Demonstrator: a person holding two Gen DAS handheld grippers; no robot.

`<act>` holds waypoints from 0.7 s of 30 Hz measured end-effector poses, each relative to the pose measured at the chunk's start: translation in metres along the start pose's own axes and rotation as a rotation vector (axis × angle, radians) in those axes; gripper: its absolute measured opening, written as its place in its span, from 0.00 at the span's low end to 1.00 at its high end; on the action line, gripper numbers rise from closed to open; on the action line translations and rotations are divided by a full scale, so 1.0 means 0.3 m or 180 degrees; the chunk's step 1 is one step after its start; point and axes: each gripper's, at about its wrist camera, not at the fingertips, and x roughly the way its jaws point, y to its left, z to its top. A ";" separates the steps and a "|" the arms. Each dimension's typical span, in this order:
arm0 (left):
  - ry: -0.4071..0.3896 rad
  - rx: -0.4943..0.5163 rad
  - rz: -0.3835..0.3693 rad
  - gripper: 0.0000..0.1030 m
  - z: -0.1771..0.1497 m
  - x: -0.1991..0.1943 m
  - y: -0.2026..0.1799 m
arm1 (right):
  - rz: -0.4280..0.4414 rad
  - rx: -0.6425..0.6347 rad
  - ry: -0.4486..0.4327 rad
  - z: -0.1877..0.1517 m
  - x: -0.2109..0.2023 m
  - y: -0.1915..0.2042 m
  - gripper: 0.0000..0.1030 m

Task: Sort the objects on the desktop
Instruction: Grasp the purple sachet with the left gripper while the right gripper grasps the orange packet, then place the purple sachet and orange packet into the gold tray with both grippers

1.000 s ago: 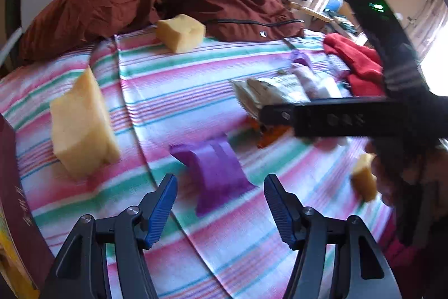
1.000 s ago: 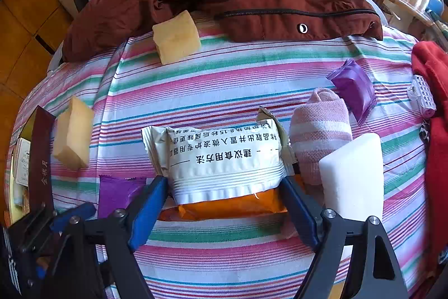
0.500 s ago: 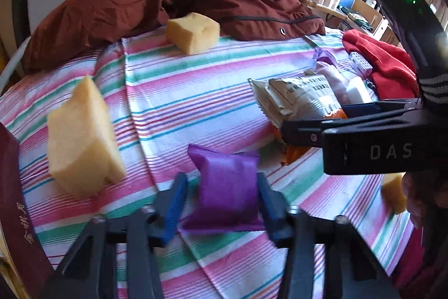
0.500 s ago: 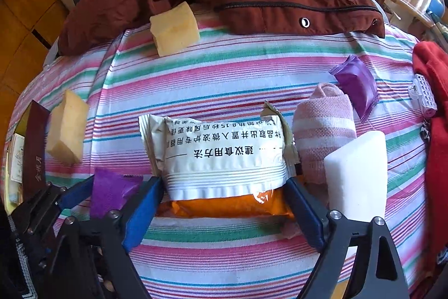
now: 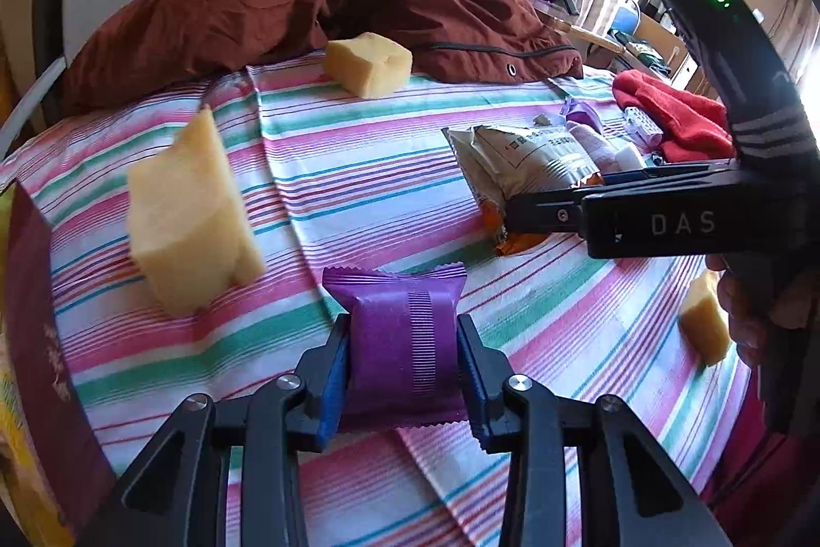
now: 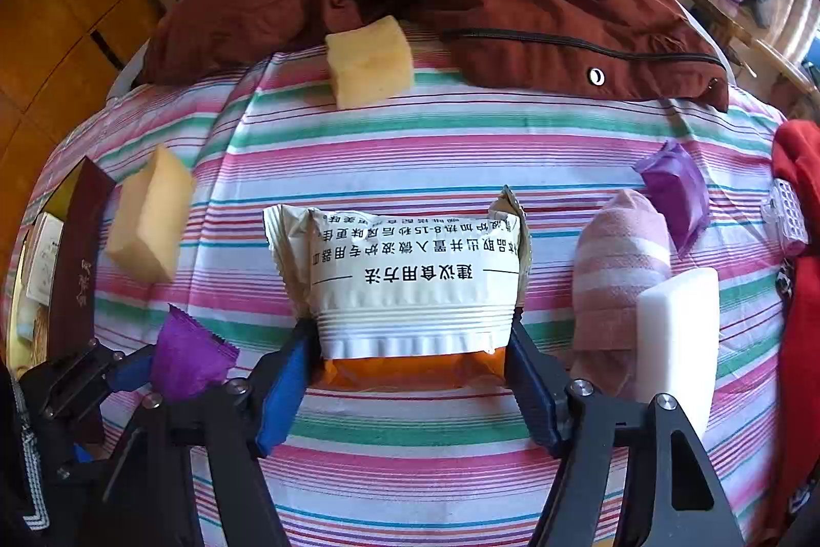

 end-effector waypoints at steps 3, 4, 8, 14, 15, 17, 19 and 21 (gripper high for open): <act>-0.0053 -0.0002 -0.0030 0.37 -0.006 -0.037 -0.002 | 0.0085 0.0015 -0.0058 0.010 -0.007 0.009 0.68; -0.0080 0.0002 -0.0035 0.37 -0.007 -0.053 -0.005 | 0.0105 0.0005 -0.0091 0.011 -0.017 0.011 0.68; -0.0182 0.0014 -0.0070 0.37 -0.009 -0.120 -0.008 | 0.0228 -0.0061 -0.0246 0.009 -0.059 0.034 0.68; -0.0388 -0.0062 -0.0038 0.37 -0.021 -0.265 0.030 | 0.0389 -0.0269 -0.0470 0.017 -0.109 0.099 0.68; -0.0433 -0.0083 -0.0029 0.37 -0.027 -0.294 0.042 | 0.0427 -0.0300 -0.0504 0.017 -0.117 0.110 0.68; -0.0503 -0.0129 0.0021 0.37 -0.041 -0.354 0.073 | 0.0481 -0.0345 -0.0559 0.012 -0.137 0.133 0.68; -0.0567 -0.0192 0.0069 0.37 -0.059 -0.407 0.112 | 0.0544 -0.0386 -0.0597 -0.001 -0.161 0.157 0.68; -0.0622 -0.0283 0.0144 0.37 -0.085 -0.455 0.161 | 0.0594 -0.0425 -0.0612 -0.013 -0.185 0.189 0.68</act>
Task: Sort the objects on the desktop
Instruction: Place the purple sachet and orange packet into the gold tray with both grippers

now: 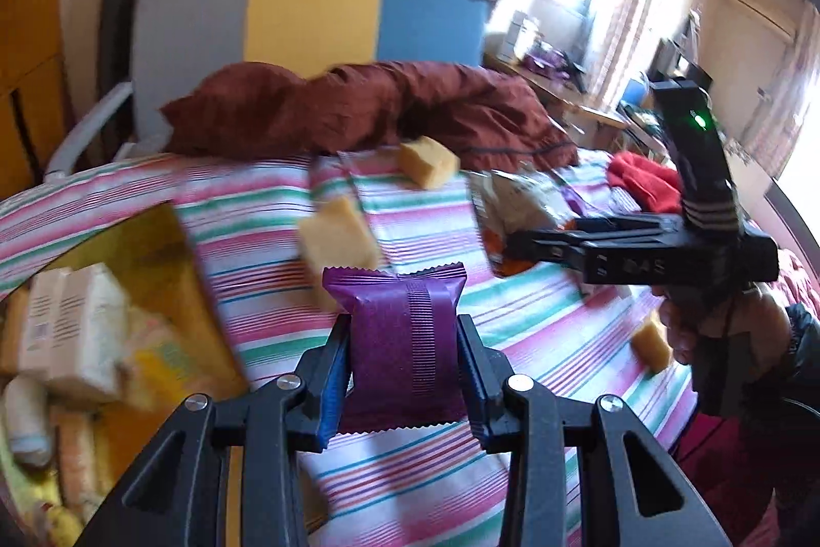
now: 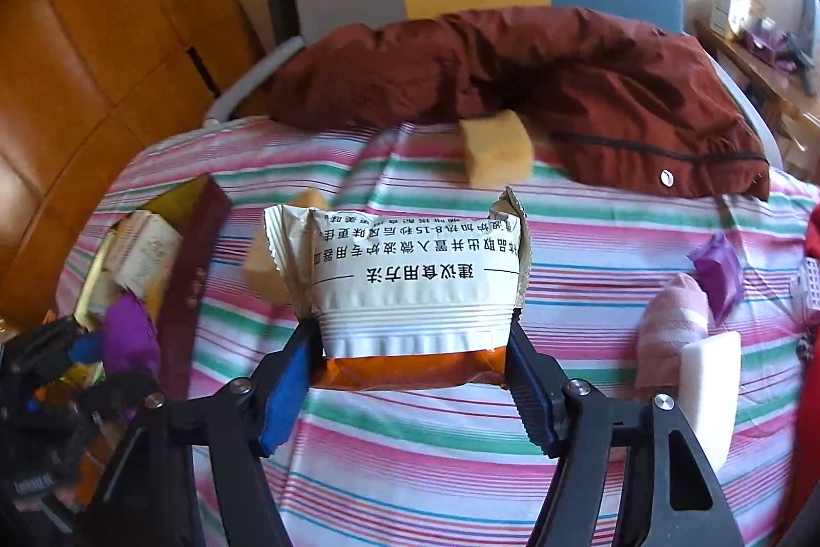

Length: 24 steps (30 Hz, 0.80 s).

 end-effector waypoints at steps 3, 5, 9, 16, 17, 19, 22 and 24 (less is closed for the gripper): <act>-0.0079 -0.0142 0.0106 0.37 -0.024 -0.065 0.077 | 0.0109 -0.0117 0.0008 -0.004 -0.018 0.092 0.68; -0.0119 -0.0222 0.0183 0.37 -0.043 -0.105 0.128 | 0.0173 -0.0232 0.0004 -0.002 -0.026 0.165 0.68; -0.0186 -0.0451 0.0383 0.37 -0.093 -0.178 0.253 | 0.0325 -0.0414 -0.0017 0.007 -0.031 0.309 0.68; -0.0228 -0.0844 0.0714 0.37 -0.171 -0.246 0.455 | 0.0643 -0.0685 -0.0006 0.046 0.021 0.595 0.68; -0.0236 -0.0892 0.0766 0.38 -0.181 -0.251 0.478 | 0.0681 -0.0697 -0.0001 0.055 0.035 0.630 0.68; -0.0232 -0.0979 0.0845 0.38 -0.200 -0.258 0.517 | 0.0767 -0.0674 0.0015 0.086 0.069 0.700 0.68; -0.0181 -0.1115 0.0915 0.40 -0.225 -0.261 0.572 | 0.0833 -0.0462 0.0036 0.144 0.141 0.759 0.73; -0.0170 -0.1177 0.0895 0.49 -0.247 -0.266 0.593 | 0.0890 -0.0303 0.0079 0.167 0.182 0.781 0.73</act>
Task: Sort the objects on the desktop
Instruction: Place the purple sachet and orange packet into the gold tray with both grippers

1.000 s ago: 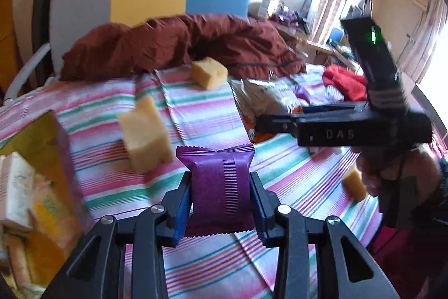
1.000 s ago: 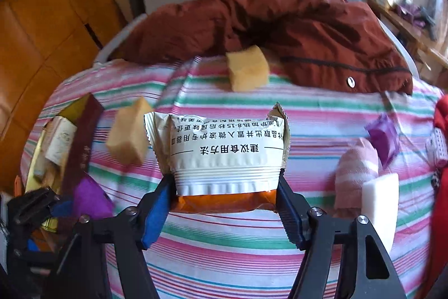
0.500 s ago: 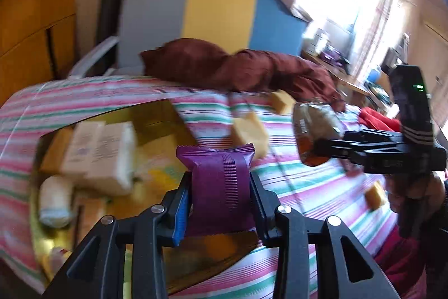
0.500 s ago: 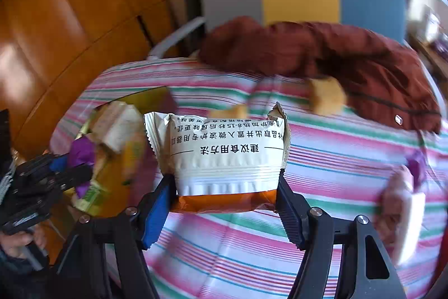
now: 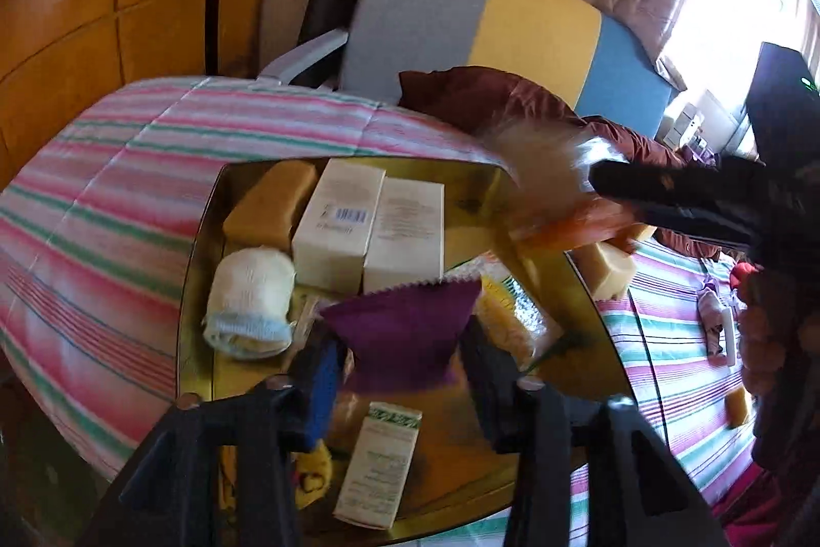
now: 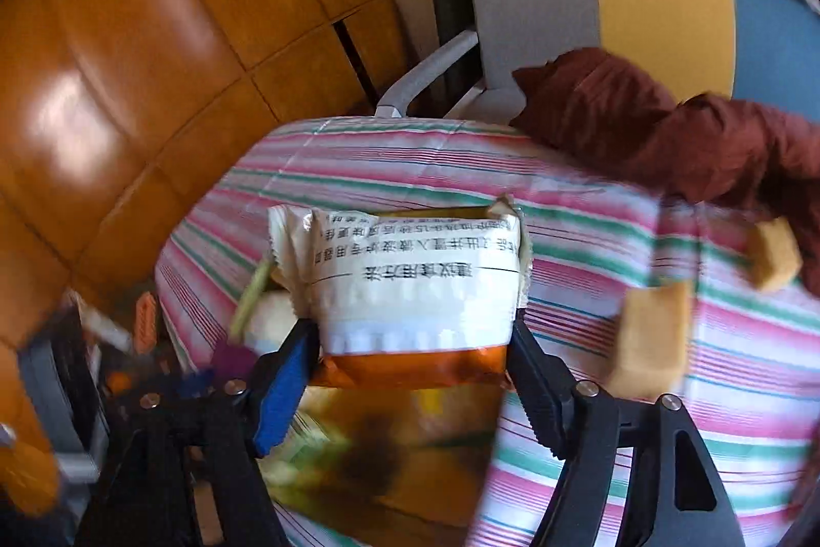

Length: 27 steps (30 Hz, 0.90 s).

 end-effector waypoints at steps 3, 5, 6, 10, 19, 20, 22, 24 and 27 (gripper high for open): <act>0.0022 -0.0014 0.0040 0.50 -0.017 0.004 0.019 | 0.0026 0.0012 0.0029 -0.003 0.026 0.023 0.73; 0.0033 -0.0045 0.0058 0.50 -0.027 0.008 0.029 | 0.0015 -0.0026 0.0058 -0.014 0.027 0.030 0.73; 0.0035 -0.0064 0.0066 0.50 -0.030 0.010 0.035 | 0.0015 -0.0045 0.0088 -0.030 0.028 0.036 0.73; -0.0004 -0.0053 0.0086 0.50 -0.039 -0.013 0.027 | -0.0072 -0.0143 0.0141 -0.080 0.013 0.032 0.73; -0.0146 0.0122 0.0163 0.50 -0.038 -0.083 -0.028 | -0.0254 -0.0422 0.0207 -0.203 -0.019 0.072 0.80; -0.0162 0.0141 0.0168 0.50 -0.040 -0.091 -0.032 | -0.0271 -0.0459 0.0191 -0.217 -0.028 0.079 0.81; -0.0194 0.0189 0.0179 0.50 -0.042 -0.106 -0.045 | -0.0324 -0.0533 0.0177 -0.241 -0.041 0.094 0.81; -0.0217 0.0226 0.0176 0.51 -0.043 -0.119 -0.058 | -0.0406 -0.0625 0.0153 -0.266 -0.054 0.107 0.82; -0.0240 0.0271 0.0167 0.51 -0.046 -0.129 -0.075 | -0.0480 -0.0705 0.0132 -0.292 -0.068 0.115 0.84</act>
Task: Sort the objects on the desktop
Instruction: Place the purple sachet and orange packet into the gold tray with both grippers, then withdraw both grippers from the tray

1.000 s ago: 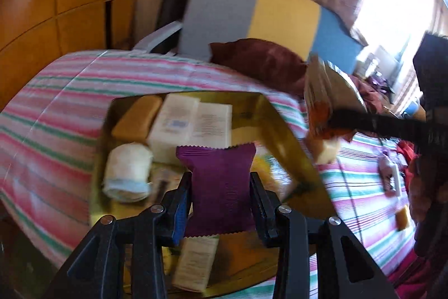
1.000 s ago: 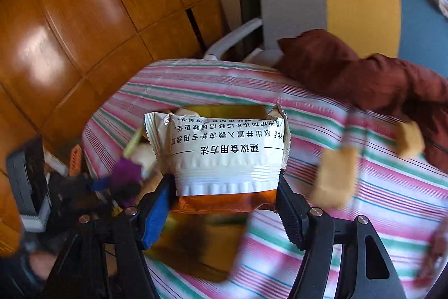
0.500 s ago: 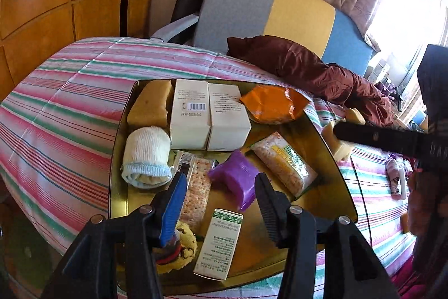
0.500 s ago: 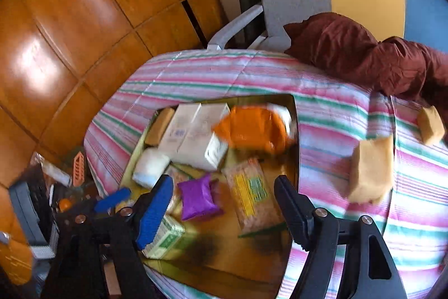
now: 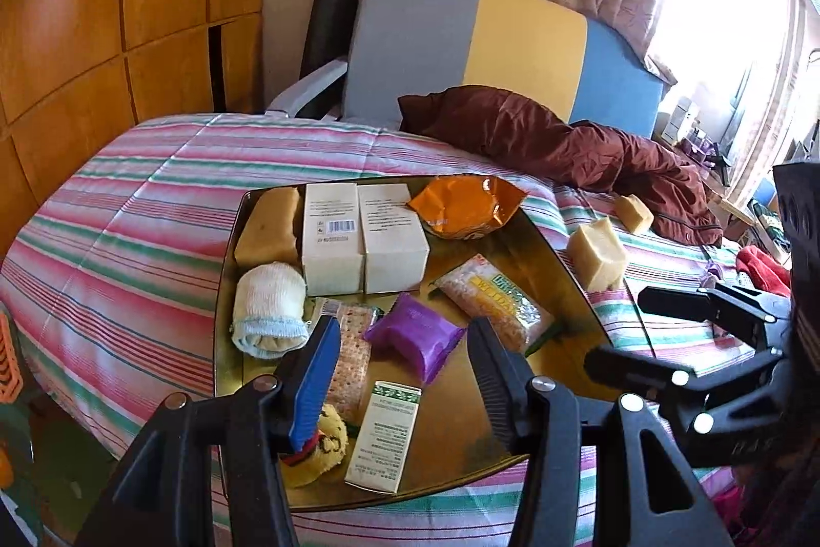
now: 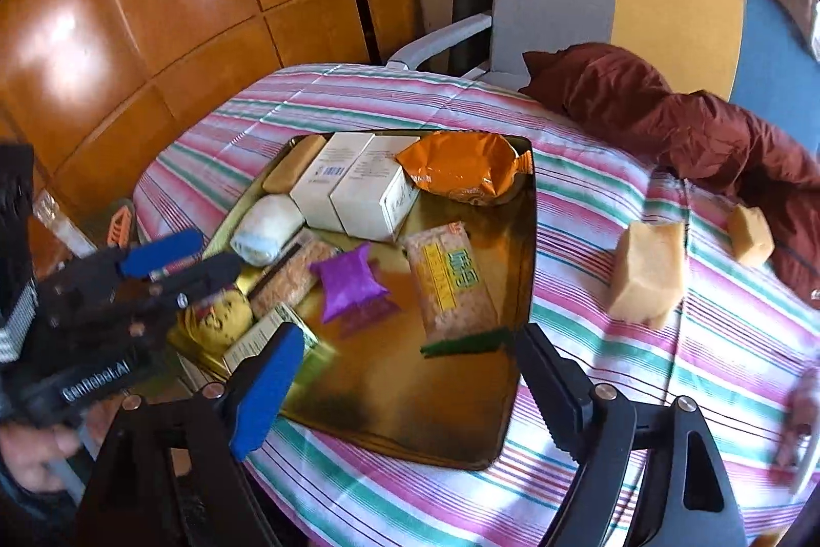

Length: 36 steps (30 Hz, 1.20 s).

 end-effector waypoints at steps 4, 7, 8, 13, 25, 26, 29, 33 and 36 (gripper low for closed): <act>-0.0005 0.0062 -0.0002 0.51 -0.004 -0.007 -0.020 | -0.0096 -0.0056 -0.0017 -0.029 -0.014 -0.003 0.85; -0.0013 0.0110 0.0018 0.51 -0.007 -0.010 -0.033 | -0.0129 -0.0034 -0.0027 -0.047 -0.025 -0.021 0.86; -0.0017 0.0123 0.0024 0.51 -0.010 -0.013 -0.036 | -0.0163 -0.0026 -0.0032 -0.052 -0.029 -0.028 0.88; -0.0019 0.0202 0.0049 0.51 -0.014 -0.014 -0.056 | -0.0299 0.0033 -0.0069 -0.073 -0.057 -0.077 0.93; -0.0055 0.0403 0.0095 0.52 -0.014 -0.023 -0.119 | -0.0808 0.0164 -0.0123 -0.087 -0.142 -0.254 1.00; -0.0056 0.0417 0.0097 0.52 -0.014 -0.024 -0.124 | -0.0849 0.0170 -0.0127 -0.089 -0.149 -0.266 1.00; -0.0051 0.0451 0.0087 0.52 -0.012 -0.023 -0.136 | -0.0979 0.0210 -0.0137 -0.095 -0.175 -0.320 1.00; -0.0027 0.0484 0.0071 0.52 -0.011 -0.015 -0.147 | -0.1096 0.0282 -0.0162 -0.101 -0.207 -0.380 1.00; -0.0011 0.0510 0.0054 0.52 -0.013 -0.011 -0.158 | -0.1191 0.0394 -0.0207 -0.104 -0.237 -0.432 1.00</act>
